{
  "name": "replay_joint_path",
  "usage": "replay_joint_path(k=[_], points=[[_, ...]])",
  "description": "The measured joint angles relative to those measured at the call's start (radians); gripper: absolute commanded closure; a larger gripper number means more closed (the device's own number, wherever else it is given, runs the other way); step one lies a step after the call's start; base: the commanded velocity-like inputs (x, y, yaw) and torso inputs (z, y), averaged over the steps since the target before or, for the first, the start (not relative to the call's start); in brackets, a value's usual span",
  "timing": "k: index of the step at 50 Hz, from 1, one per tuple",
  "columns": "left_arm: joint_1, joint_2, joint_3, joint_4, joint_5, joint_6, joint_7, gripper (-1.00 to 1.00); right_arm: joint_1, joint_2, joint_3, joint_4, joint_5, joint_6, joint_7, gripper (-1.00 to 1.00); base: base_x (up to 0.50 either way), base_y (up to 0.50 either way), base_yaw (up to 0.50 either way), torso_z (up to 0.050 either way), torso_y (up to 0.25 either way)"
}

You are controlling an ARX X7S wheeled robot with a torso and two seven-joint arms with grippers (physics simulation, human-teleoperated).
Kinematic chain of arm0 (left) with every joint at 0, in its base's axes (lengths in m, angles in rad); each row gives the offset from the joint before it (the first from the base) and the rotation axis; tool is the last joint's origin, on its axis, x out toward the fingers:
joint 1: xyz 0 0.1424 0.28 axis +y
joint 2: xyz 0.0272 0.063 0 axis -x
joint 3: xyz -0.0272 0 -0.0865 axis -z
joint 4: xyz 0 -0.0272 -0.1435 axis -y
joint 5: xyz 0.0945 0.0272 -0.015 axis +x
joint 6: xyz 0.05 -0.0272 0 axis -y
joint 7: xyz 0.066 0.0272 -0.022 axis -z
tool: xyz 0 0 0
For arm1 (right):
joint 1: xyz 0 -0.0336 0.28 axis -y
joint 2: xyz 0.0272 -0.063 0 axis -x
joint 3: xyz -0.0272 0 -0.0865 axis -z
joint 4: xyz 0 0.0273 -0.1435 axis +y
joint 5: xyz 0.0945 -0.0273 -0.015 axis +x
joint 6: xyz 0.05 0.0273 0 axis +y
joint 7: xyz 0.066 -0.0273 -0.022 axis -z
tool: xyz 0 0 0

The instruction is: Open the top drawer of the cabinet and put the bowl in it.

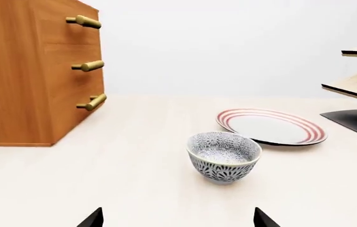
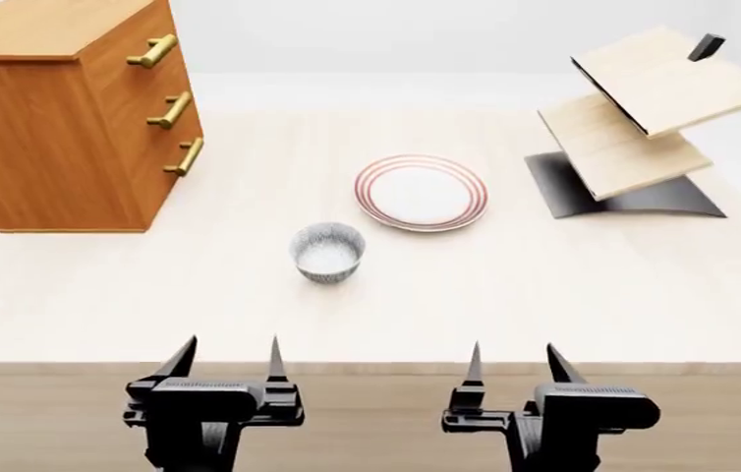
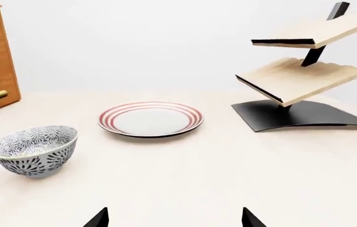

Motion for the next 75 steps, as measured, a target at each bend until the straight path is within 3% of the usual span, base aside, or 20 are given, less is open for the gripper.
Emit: replay_joint_path(k=[10,23,57,75], points=[[-0.007,-0.031,0.019,0.094,-0.018,-0.073,-0.01,-1.0,-0.014,0.027,-0.007,-0.109,0.011,0.063,0.028,-1.0,0.0,0.0,0.0,0.05,0.0],[-0.089,-0.082,0.022,0.259,-0.05,-0.281,-0.023,-1.0,0.012,0.078,0.003,-0.313,0.032,0.245,0.054,-1.0,0.0,0.0,0.0,0.05,0.0],[-0.523,-0.182,-0.015,0.574,-0.182,-0.954,-0.026,-1.0,0.343,0.179,0.067,-0.727,0.144,0.985,0.061,-1.0,0.0,0.0,0.0,0.05,0.0],[-0.664,-0.205,-0.043,0.619,-0.225,-1.1,-0.022,-1.0,0.456,0.194,0.115,-0.814,0.193,1.152,0.053,-1.0,0.37,0.0,0.0,0.05,0.0]])
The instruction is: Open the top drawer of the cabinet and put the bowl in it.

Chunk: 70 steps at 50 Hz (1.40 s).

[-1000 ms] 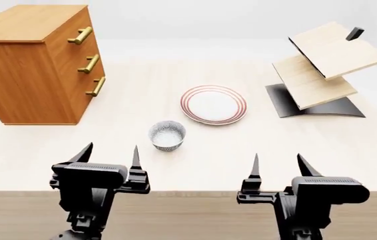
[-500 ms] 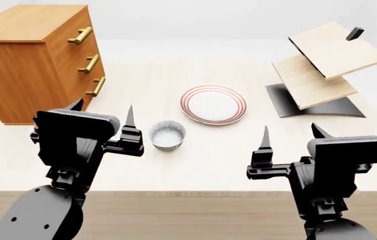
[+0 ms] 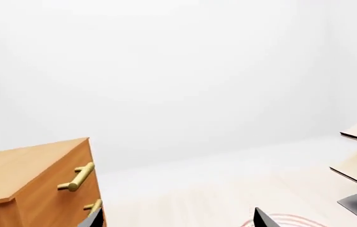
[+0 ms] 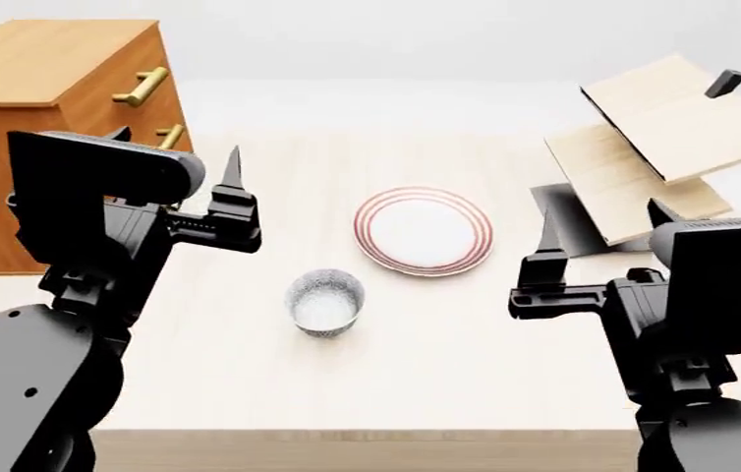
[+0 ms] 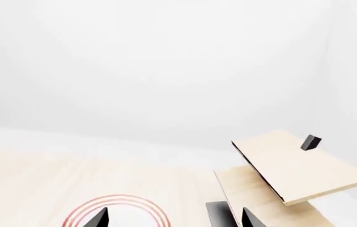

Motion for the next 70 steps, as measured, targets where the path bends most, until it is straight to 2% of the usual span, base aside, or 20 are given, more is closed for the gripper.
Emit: replay_joint_path(k=[37,48,56,70], points=[[-0.009,-0.015,0.014,-0.023,-0.013,0.014,-0.006,-1.0,-0.006,0.015,0.013,0.018,0.02,-0.026,0.007,-1.0,0.5,0.0,0.0,0.05,0.0],[-0.018,-0.028,0.034,-0.039,-0.008,0.017,-0.01,-1.0,-0.014,0.016,0.017,0.024,0.022,-0.047,0.013,-1.0,0.02,0.0,0.0,0.012,0.0],[-0.084,-0.068,0.123,-0.098,0.032,0.01,-0.02,-1.0,-0.021,0.016,0.014,0.033,0.022,-0.06,0.018,-1.0,0.0,0.0,0.0,0.0,0.0],[-0.262,-0.156,0.363,-0.275,0.141,0.028,-0.012,-1.0,-0.038,0.018,0.005,0.055,0.023,-0.097,0.022,-1.0,0.0,0.0,0.0,0.0,0.0]])
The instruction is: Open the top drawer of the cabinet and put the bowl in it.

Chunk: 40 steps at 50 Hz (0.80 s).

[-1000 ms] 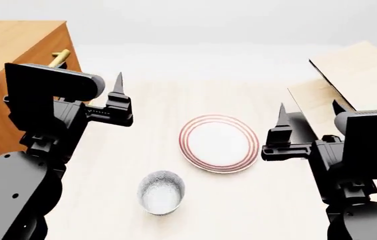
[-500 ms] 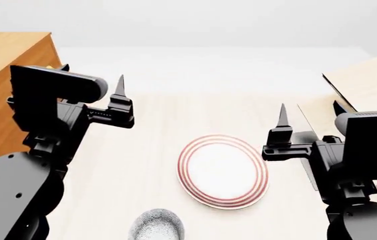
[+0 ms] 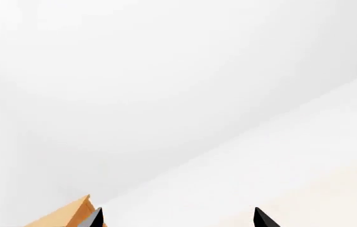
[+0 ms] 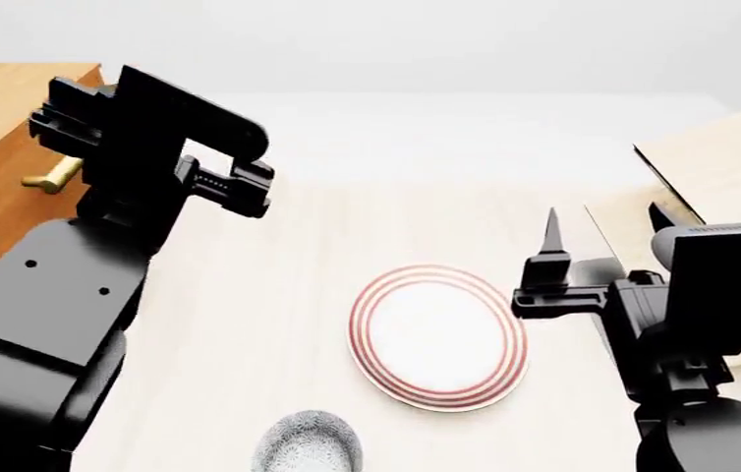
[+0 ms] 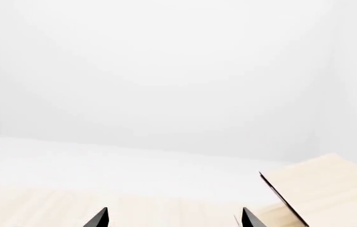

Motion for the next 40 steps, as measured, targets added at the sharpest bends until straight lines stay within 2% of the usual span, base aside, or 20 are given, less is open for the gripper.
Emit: replay_joint_path(k=[22,40], points=[[-0.19,-0.074,0.34,-0.27,0.158,0.04,0.026,-1.0,-0.012,0.004,-0.009,0.015,0.007,-0.027,0.007,-1.0,0.0,0.0,0.0,0.0,0.0],[-0.252,-0.073,0.459,-0.458,0.216,0.092,0.032,-1.0,-0.014,0.007,-0.006,0.025,0.018,-0.041,0.009,-1.0,0.0,0.0,0.0,0.0,0.0]])
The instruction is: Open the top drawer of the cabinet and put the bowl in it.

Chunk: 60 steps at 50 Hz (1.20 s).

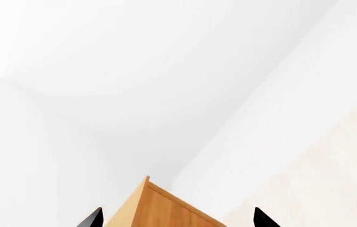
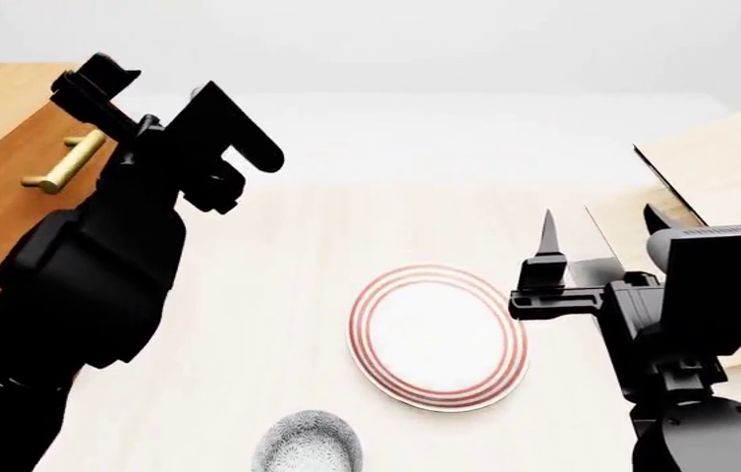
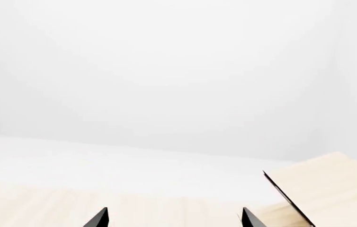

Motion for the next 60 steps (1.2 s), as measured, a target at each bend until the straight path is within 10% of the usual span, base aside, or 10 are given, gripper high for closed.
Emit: replay_joint_path(k=[60], points=[[-0.018,0.037,0.098,-0.424,0.062,0.181,-0.051,-1.0,-0.042,0.007,-0.018,0.074,0.009,-0.089,0.016,-1.0,0.0,0.0,0.0,0.0,0.0]])
